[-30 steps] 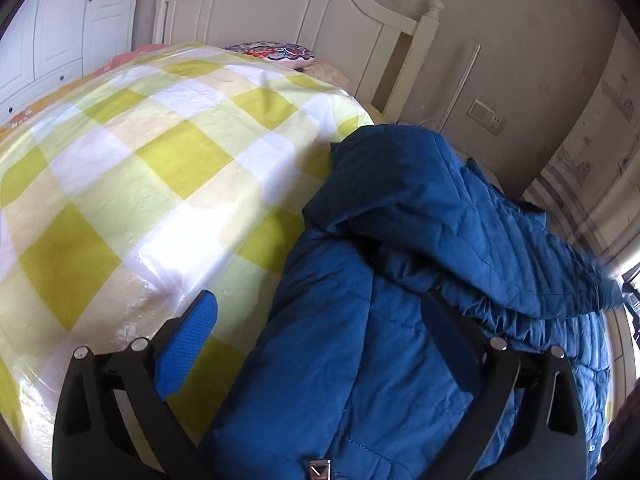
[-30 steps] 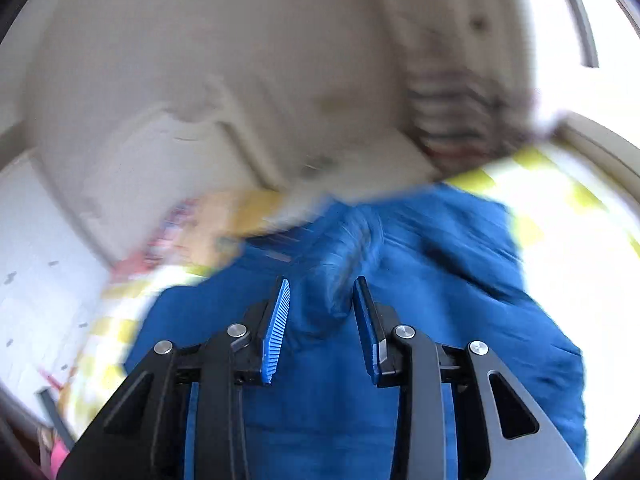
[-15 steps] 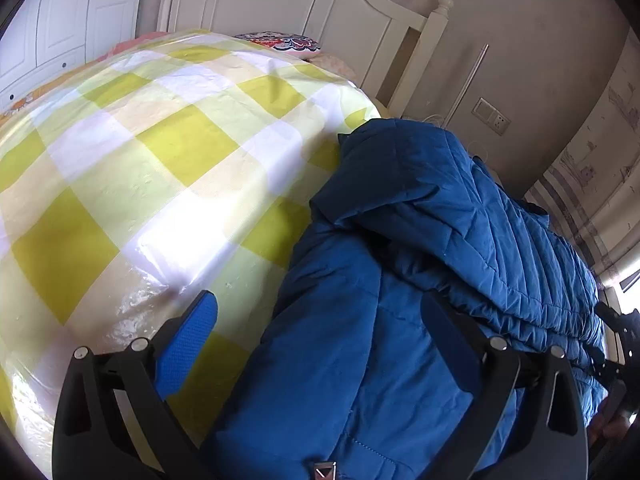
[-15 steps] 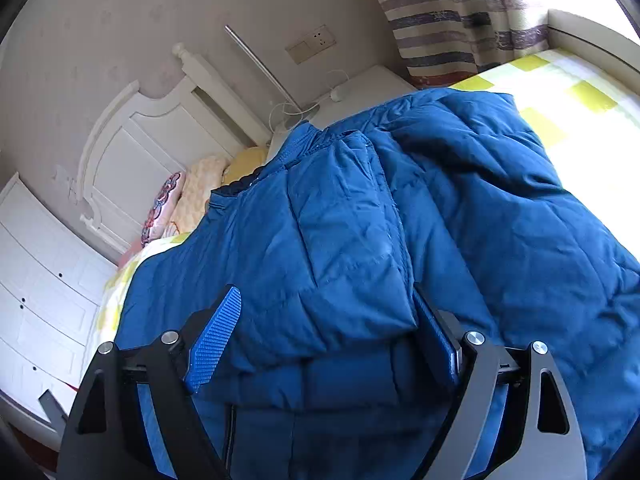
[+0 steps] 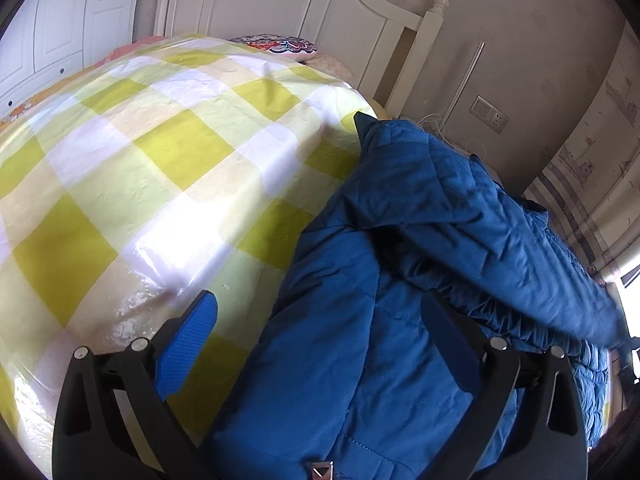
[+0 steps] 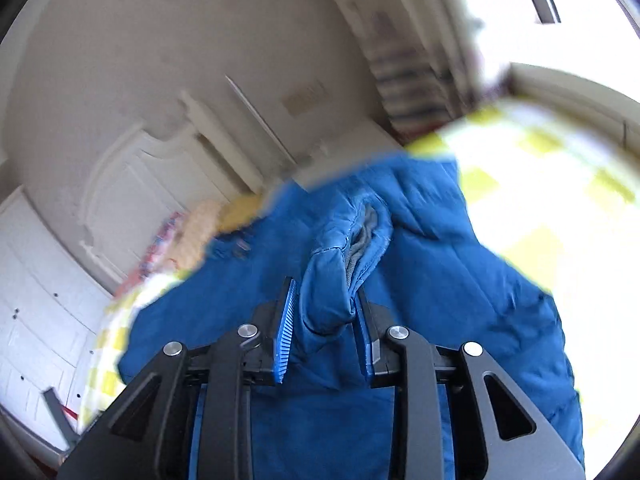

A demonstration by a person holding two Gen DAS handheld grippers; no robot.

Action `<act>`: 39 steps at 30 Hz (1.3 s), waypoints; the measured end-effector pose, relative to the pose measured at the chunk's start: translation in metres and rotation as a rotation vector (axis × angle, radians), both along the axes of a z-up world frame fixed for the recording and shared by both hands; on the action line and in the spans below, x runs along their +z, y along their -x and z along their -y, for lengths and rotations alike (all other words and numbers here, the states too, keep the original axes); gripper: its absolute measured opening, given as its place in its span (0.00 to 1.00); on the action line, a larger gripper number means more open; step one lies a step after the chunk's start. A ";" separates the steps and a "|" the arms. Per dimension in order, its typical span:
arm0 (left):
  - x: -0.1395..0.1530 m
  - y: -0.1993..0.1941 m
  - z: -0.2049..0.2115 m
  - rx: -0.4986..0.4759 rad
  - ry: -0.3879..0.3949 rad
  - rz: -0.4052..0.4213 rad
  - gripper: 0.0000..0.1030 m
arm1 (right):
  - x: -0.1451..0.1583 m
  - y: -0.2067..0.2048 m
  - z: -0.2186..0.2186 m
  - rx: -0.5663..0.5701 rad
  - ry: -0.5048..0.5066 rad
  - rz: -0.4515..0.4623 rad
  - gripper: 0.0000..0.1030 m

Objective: Fold large clothes

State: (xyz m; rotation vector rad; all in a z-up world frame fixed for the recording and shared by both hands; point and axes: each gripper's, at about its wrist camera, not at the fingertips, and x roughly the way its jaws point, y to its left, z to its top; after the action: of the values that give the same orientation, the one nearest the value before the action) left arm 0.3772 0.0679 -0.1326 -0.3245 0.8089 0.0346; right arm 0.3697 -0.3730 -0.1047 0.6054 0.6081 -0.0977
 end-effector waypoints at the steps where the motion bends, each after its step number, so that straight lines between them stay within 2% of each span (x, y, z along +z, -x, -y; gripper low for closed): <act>1: 0.000 0.000 -0.001 0.001 0.002 -0.001 0.98 | -0.013 -0.003 0.001 -0.001 -0.002 -0.039 0.27; 2: -0.001 -0.001 -0.002 0.002 0.008 -0.005 0.98 | -0.023 -0.006 0.001 0.001 -0.008 -0.066 0.28; 3: -0.002 -0.001 -0.002 0.003 0.013 -0.008 0.98 | -0.026 -0.006 0.003 -0.005 -0.014 -0.078 0.34; 4: -0.002 -0.001 -0.004 0.005 0.018 -0.010 0.98 | -0.024 -0.003 0.004 -0.016 -0.021 -0.082 0.39; 5: -0.003 -0.001 -0.005 0.009 0.022 -0.010 0.98 | -0.020 -0.001 0.004 -0.031 -0.017 -0.089 0.51; 6: -0.003 -0.002 -0.005 0.011 0.022 -0.012 0.98 | -0.012 0.005 0.004 -0.066 0.005 -0.091 0.52; 8: -0.003 -0.002 -0.003 0.009 0.010 -0.017 0.98 | 0.013 0.017 -0.003 -0.140 0.113 -0.030 0.53; 9: -0.003 -0.003 -0.001 0.008 0.002 -0.017 0.98 | 0.027 0.019 -0.012 -0.135 0.178 0.009 0.58; 11: -0.002 -0.002 0.001 0.005 -0.010 -0.015 0.98 | 0.037 0.011 -0.031 -0.067 0.258 0.015 0.63; 14: -0.002 -0.002 0.001 0.008 -0.013 -0.016 0.98 | 0.028 -0.016 -0.060 0.058 0.363 -0.050 0.68; 16: -0.003 -0.002 0.000 0.014 -0.007 -0.020 0.98 | 0.011 -0.032 -0.068 0.086 0.398 -0.132 0.72; 18: -0.003 -0.003 -0.001 0.005 0.011 -0.025 0.98 | -0.012 -0.043 -0.077 0.095 0.480 -0.208 0.78; 19: -0.003 -0.004 -0.003 -0.016 0.033 -0.021 0.98 | -0.015 -0.044 -0.079 0.098 0.505 -0.205 0.78; 21: -0.003 -0.007 -0.012 -0.110 0.206 -0.007 0.98 | -0.016 -0.045 -0.083 0.097 0.532 -0.206 0.82; 23: -0.006 -0.010 -0.022 -0.129 0.348 -0.027 0.98 | -0.019 -0.043 -0.081 0.108 0.523 -0.199 0.83; 26: -0.005 -0.016 -0.033 -0.131 0.428 -0.059 0.98 | -0.019 -0.039 -0.075 0.115 0.494 -0.187 0.84; 32: 0.013 -0.022 -0.040 -0.161 0.527 -0.058 0.98 | -0.018 -0.037 -0.081 0.115 0.515 -0.197 0.84; 34: 0.022 -0.024 -0.035 -0.153 0.494 -0.050 0.98 | -0.018 -0.038 -0.081 0.115 0.505 -0.192 0.84; 37: 0.044 -0.031 -0.013 -0.136 0.326 -0.010 0.98 | -0.018 -0.037 -0.079 0.117 0.482 -0.180 0.84; 38: 0.053 -0.042 0.002 -0.135 0.223 -0.009 0.98 | -0.018 -0.037 -0.078 0.118 0.478 -0.178 0.84; 39: 0.056 -0.050 0.011 -0.140 0.169 -0.016 0.98 | -0.018 -0.036 -0.078 0.118 0.476 -0.177 0.84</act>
State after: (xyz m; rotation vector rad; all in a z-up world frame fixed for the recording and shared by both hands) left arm 0.4274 0.0564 -0.0764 -0.4264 0.8503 -0.1632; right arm 0.4060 -0.2947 -0.1222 0.0997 0.7598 -0.1797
